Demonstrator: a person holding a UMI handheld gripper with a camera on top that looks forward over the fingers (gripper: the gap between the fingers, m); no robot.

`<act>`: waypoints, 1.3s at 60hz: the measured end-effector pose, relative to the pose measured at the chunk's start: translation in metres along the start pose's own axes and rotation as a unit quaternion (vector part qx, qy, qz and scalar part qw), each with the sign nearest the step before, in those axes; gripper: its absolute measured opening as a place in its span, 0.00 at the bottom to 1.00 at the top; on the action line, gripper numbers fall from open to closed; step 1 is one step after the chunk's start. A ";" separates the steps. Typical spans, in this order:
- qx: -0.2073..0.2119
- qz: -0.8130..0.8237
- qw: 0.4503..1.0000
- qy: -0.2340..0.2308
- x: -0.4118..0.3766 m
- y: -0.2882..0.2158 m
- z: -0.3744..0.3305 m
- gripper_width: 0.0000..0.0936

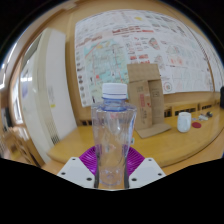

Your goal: Pour water

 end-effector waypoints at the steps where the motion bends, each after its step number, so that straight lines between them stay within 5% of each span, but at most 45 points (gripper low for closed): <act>1: 0.005 0.011 1.000 -0.012 -0.001 -0.009 -0.001 0.35; 17: 0.072 0.220 0.950 -0.210 0.033 -0.175 -0.002 0.35; 30: 0.098 0.466 0.796 -0.374 0.125 -0.263 0.031 0.35; 39: 0.101 0.608 0.666 -0.419 0.196 -0.269 0.074 0.35; 51: 0.101 0.729 0.528 -0.424 0.260 -0.238 0.122 0.35; 67: 0.078 0.732 0.531 -0.420 0.274 -0.226 0.130 0.35; 78: 0.069 0.593 0.698 -0.395 0.262 -0.267 0.105 0.35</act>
Point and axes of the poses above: the point between the fingertips, and its own axes, seen from behind it with the camera up: x to the right, y down, z forward, the way the camera looks, the point moved 2 cm from there along -z, backward, against the way the camera looks, and after that the axes turned 11 degrees about -x, right-handed, at the moved point
